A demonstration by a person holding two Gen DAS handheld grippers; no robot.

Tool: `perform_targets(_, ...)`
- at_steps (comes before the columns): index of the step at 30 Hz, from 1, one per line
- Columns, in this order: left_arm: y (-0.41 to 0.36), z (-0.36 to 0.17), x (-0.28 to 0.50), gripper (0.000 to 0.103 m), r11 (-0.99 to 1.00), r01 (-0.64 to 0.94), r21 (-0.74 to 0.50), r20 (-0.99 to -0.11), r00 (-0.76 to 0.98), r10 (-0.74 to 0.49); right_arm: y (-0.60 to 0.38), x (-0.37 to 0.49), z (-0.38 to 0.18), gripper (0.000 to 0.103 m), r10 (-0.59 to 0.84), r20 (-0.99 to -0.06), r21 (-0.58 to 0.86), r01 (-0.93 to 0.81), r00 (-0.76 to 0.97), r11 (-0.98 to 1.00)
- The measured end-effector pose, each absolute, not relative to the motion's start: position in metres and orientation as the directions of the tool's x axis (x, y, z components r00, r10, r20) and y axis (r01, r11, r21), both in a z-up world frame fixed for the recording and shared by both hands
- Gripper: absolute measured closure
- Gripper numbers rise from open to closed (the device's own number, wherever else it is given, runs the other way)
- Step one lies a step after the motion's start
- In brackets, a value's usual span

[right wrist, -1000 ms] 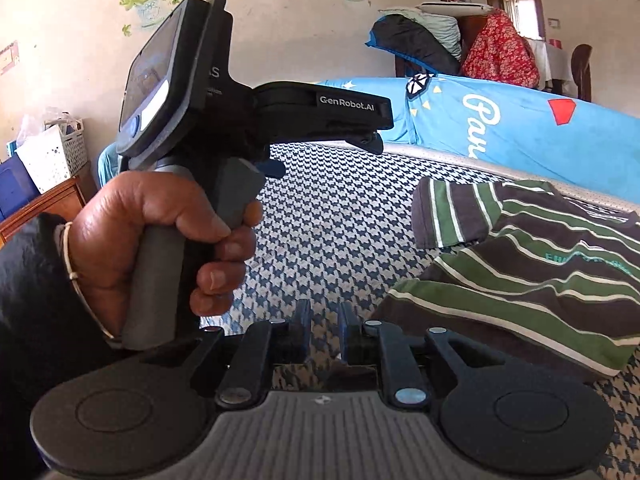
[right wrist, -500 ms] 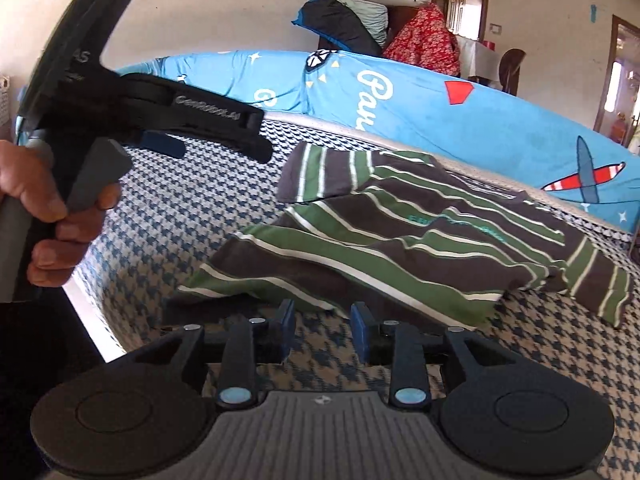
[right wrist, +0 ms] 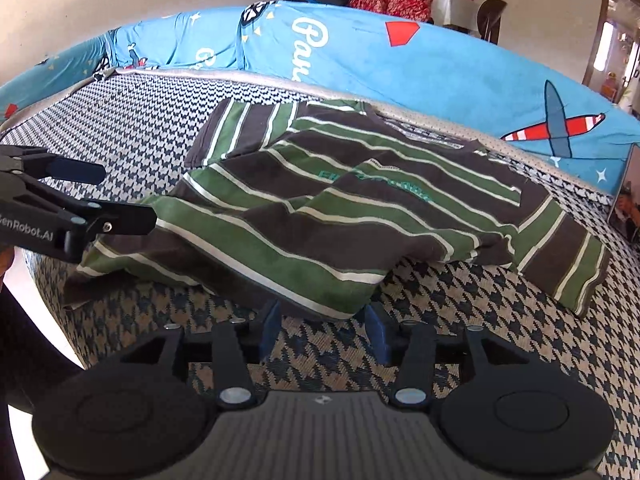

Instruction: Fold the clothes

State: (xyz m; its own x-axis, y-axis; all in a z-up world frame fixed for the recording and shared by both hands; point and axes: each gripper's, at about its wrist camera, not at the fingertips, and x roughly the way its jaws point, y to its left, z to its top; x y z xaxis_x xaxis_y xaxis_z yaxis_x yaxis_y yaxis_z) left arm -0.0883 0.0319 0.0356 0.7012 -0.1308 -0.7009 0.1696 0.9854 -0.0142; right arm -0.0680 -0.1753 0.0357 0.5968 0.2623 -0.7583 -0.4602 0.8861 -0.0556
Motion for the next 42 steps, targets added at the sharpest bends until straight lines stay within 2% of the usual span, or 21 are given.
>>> perform_targets(4, 0.018, 0.026, -0.089, 0.0, 0.974, 0.225, 0.032, -0.722, 0.679, -0.133, -0.181, -0.051, 0.022, 0.055, 0.292, -0.789, 0.002, -0.474, 0.54, 0.881)
perform_targets(7, 0.008, 0.019, -0.088, 0.0, 0.965, 0.256, 0.061, -0.738, 0.663, -0.129, -0.183, -0.043, 0.015, 0.056, 0.287, -0.782, -0.007, -0.469, 0.553, 0.883)
perform_targets(9, 0.001, 0.014, -0.086, 0.0, 0.96, 0.271, 0.075, -0.746, 0.653, -0.126, -0.184, -0.039, 0.012, 0.066, 0.29, -0.773, -0.008, -0.465, 0.565, 0.885)
perform_targets(10, -0.001, 0.012, -0.085, 0.0, 0.957, 0.279, 0.08, -0.75, 0.649, -0.127, -0.184, -0.037, 0.014, 0.079, 0.3, -0.763, 0.0, -0.464, 0.572, 0.886)
perform_targets(11, -0.004, 0.011, -0.084, 0.0, 0.954, 0.287, 0.085, -0.753, 0.646, -0.128, -0.184, -0.036, 0.015, 0.086, 0.31, -0.755, 0.01, -0.462, 0.578, 0.887)
perform_targets(14, -0.012, 0.007, -0.079, 0.0, 0.95, 0.293, 0.11, -0.751, 0.65, -0.114, -0.183, -0.032, 0.021, 0.092, 0.334, -0.717, 0.034, -0.448, 0.612, 0.893)
perform_targets(20, -0.011, 0.009, -0.061, 0.0, 0.968, 0.236, 0.083, -0.729, 0.677, -0.102, -0.174, -0.018, 0.032, 0.093, 0.368, -0.629, 0.077, -0.416, 0.685, 0.906)
perform_targets(27, 0.0, 0.008, -0.031, 0.0, 0.99, 0.142, 0.022, -0.711, 0.698, -0.085, -0.155, 0.008, 0.027, 0.093, 0.396, -0.592, 0.126, -0.404, 0.702, 0.906)
perform_targets(33, 0.022, -0.003, -0.003, 0.0, 0.998, -0.015, -0.058, -0.733, 0.68, -0.033, -0.153, 0.039, 0.022, 0.092, 0.45, -0.573, 0.241, -0.383, 0.685, 0.892)
perform_targets(38, 0.049, -0.017, 0.013, 0.0, 0.97, -0.168, -0.174, -0.764, 0.645, -0.025, -0.161, 0.057, 0.025, 0.09, 0.488, -0.562, 0.325, -0.364, 0.668, 0.873)
perform_targets(42, 0.057, -0.02, 0.018, 0.0, 0.956, -0.206, -0.208, -0.767, 0.641, -0.029, -0.176, 0.057, 0.04, 0.088, 0.518, -0.523, 0.372, -0.365, 0.677, 0.853)
